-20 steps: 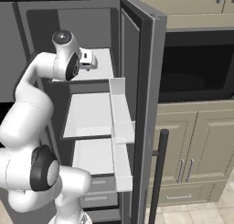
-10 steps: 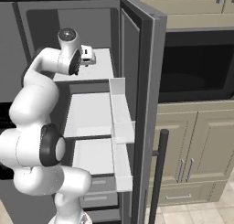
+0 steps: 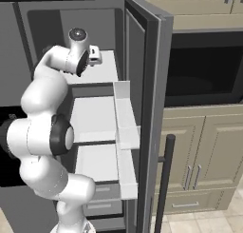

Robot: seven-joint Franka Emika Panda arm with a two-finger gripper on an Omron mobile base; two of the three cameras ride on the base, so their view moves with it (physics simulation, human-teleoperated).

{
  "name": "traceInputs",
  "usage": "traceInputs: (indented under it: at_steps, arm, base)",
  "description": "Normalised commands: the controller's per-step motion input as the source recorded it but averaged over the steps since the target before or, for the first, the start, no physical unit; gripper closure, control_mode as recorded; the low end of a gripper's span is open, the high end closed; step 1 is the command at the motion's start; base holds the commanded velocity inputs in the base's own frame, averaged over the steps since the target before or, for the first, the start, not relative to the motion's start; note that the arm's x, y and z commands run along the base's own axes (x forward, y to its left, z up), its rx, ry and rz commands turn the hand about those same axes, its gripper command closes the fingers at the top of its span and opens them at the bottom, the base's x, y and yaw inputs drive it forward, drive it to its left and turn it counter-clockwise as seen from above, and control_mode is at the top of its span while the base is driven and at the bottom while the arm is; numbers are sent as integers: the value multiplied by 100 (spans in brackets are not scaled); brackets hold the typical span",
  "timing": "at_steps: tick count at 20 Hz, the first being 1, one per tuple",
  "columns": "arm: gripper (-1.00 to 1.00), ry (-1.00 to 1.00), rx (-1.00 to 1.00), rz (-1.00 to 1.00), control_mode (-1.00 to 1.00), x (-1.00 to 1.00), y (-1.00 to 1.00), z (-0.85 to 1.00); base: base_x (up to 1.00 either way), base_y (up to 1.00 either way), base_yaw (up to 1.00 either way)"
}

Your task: Gather the mushroom and lemon from the fridge and place them on a tray on the dining counter. Then gather the chicken drumstick and fish from the fridge and place them on the other tray.

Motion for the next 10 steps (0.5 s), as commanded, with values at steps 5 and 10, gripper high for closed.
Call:
traceInputs:
  at_steps: [5,10]
  arm:
    - [-100,1,0,4,-100,53,5,-15]
    - [-100,0,-1,2,-100,28,6,-12]
  base:
    - [0,0,0]
    - [0,0,0]
